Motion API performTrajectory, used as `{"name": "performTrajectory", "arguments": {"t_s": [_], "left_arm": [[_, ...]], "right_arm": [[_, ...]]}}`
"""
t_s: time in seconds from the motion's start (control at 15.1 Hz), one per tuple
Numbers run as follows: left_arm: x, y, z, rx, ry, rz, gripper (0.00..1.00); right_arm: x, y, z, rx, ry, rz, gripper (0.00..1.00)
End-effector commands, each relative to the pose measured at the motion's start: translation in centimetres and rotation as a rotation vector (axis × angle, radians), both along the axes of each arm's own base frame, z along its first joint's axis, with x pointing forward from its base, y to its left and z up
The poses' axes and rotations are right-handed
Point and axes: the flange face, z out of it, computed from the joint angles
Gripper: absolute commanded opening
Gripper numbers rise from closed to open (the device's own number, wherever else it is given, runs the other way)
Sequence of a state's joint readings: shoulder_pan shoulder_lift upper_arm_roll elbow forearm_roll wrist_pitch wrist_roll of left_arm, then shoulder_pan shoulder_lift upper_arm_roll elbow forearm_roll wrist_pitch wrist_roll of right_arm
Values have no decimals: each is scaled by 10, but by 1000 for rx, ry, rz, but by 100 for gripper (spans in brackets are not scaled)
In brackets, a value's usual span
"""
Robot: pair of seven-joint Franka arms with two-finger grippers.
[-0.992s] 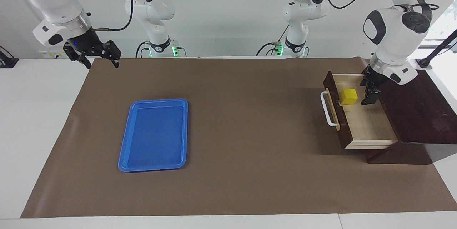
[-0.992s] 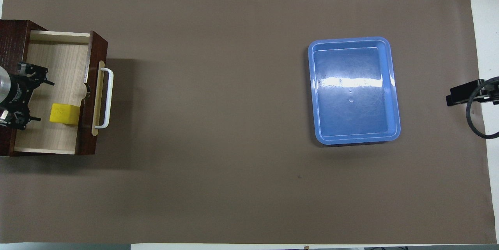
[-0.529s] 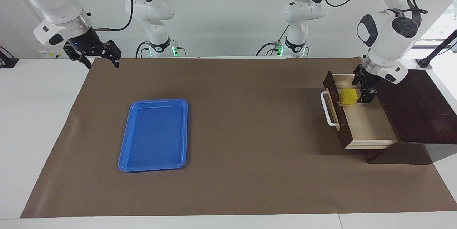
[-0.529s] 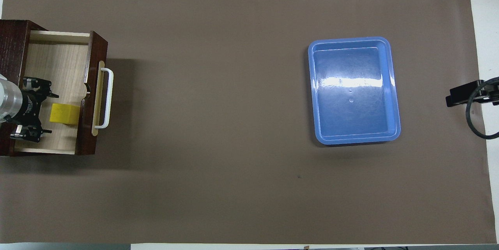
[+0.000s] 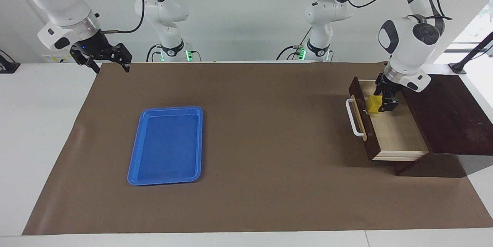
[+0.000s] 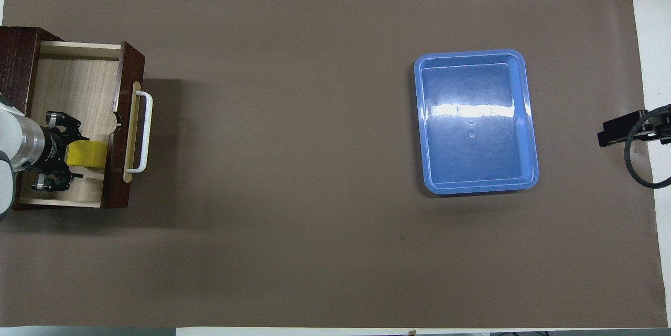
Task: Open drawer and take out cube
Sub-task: 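Lift the yellow cube with the left gripper while the right gripper reaches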
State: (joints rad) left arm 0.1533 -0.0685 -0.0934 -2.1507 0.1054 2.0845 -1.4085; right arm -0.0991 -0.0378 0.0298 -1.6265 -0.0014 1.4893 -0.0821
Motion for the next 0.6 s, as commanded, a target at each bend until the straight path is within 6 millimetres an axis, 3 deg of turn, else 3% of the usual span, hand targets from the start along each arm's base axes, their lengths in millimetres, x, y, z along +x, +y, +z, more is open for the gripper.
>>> {"name": "performTrajectory", "arguments": {"t_s": [0.0,0.13,0.2,0.33,0.4,0.46,0.53], "left_arm": [[-3,6,9,-10,-33,30,0],[12,6,20,-14,-46,35,0],[22,4,32,-27,-43,43,0],[42,-3,73,-36,-18,41,0],[52,-12,114,-59,-2,40,0],[54,-28,131,-74,-6,25,0],[54,-47,135,-79,-12,36,0]], "right_arm": [[-9,2,-4,-5,14,-8,100],[-11,11,-5,-18,15,-94,100],[-11,25,-7,-28,19,-140,100],[-14,37,-11,-34,26,-160,100],[-17,41,-14,-38,26,-209,100],[-19,43,-18,-42,27,-259,100],[-23,46,-21,-44,32,-296,100]]}}
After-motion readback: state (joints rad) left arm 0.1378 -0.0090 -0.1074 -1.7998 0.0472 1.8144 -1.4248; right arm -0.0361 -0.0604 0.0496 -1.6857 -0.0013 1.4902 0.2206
